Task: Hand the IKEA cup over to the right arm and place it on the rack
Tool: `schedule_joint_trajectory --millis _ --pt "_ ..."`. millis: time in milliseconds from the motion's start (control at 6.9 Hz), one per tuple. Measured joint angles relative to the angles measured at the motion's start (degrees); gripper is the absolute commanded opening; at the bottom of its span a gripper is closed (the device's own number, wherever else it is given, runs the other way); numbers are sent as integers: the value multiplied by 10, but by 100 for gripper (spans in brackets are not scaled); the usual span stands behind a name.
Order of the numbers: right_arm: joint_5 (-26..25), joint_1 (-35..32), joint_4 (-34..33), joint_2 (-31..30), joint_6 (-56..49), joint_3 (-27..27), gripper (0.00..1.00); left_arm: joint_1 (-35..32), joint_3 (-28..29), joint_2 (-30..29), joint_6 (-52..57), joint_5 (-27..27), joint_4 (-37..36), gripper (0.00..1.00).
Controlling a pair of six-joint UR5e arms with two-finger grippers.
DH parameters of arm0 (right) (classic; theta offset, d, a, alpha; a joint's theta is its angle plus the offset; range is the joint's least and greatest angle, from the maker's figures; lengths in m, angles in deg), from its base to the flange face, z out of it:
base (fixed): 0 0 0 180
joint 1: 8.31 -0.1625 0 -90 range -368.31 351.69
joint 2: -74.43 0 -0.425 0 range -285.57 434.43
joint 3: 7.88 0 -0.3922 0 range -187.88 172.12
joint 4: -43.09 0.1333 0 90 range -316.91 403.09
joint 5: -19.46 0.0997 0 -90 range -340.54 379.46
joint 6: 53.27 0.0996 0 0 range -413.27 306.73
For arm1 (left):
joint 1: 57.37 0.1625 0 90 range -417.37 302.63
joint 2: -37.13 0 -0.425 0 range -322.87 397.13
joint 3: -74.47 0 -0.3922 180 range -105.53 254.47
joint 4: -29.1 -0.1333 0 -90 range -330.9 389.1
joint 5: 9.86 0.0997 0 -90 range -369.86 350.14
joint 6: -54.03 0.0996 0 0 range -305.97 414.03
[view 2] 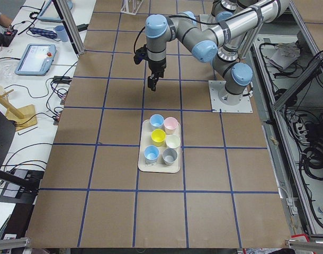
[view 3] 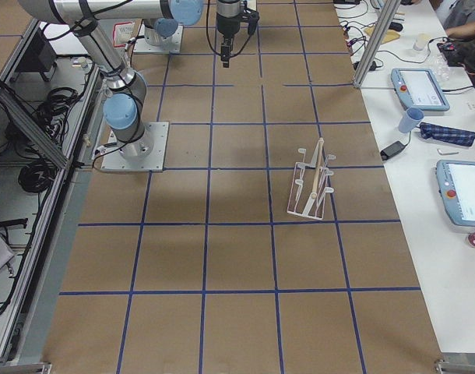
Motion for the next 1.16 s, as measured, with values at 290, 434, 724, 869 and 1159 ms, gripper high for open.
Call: schedule_joint_trajectory --millis 290,434,724,869,1159 --pt "140 3 -12 1 -7 -1 100 39 -8 -46 102 -4 -75 100" --pt "195 6 -22 0 -6 -1 100 58 -5 -74 157 -7 -95 100" --pt "306 14 -40 -1 -10 0 100 104 -1 -127 268 -23 -120 100" --pt "352 22 -47 0 -23 3 100 121 0 -152 325 -25 -140 100" --pt "457 44 -51 8 -65 25 100 145 1 -189 396 -22 -154 100"
